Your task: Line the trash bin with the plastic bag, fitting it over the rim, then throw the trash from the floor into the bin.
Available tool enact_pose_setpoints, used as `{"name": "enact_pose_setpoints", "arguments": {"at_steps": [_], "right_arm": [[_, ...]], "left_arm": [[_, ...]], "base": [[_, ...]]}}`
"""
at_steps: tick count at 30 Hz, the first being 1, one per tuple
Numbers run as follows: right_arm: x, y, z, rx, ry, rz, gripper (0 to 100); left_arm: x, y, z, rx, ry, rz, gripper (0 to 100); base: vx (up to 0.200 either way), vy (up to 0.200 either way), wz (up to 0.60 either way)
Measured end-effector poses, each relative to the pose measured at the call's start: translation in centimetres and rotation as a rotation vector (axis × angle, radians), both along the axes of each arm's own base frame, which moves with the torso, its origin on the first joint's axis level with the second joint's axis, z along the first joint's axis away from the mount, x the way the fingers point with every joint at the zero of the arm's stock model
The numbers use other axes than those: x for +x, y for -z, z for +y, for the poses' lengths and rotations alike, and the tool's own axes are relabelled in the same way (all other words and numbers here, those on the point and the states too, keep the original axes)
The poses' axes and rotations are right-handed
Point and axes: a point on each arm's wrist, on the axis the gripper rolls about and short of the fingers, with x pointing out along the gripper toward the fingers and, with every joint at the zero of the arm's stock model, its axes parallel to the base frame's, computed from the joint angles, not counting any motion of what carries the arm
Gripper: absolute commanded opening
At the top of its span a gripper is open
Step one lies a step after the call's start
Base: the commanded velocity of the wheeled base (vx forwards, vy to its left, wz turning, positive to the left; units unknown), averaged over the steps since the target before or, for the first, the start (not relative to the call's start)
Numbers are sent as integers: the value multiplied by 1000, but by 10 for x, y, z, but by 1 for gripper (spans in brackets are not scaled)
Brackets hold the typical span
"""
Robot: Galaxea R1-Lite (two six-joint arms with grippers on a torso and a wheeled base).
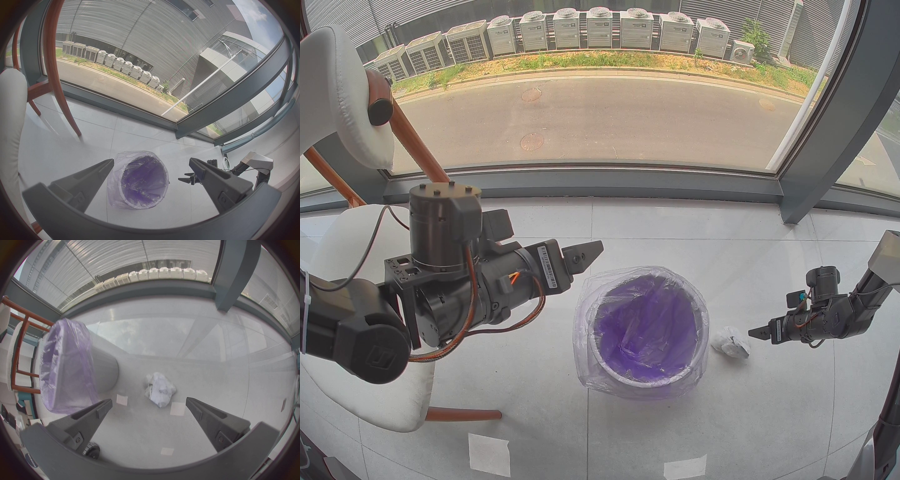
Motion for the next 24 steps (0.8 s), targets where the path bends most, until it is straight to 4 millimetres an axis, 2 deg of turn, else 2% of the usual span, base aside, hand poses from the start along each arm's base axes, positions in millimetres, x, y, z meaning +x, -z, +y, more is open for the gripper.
{"name": "enact_pose_setpoints", "arguments": {"at_steps": [8,15,20,24], "right_arm": [[18,18,4,-127,-143,18,100],[29,42,3,-186,-169,49,100],[39,51,5,-193,-173,61,100],[45,56,8,-192,-183,90,100]], "left_arm": [[-1,0,2,0,-4,-1,100],[6,-9,22,-34,-19,-12,100],[7,-12,30,-39,-45,-22,100],[7,-13,33,-34,-81,-28,100]], "base": [[0,0,0],[-200,0,0],[-200,0,0],[0,0,0]]}}
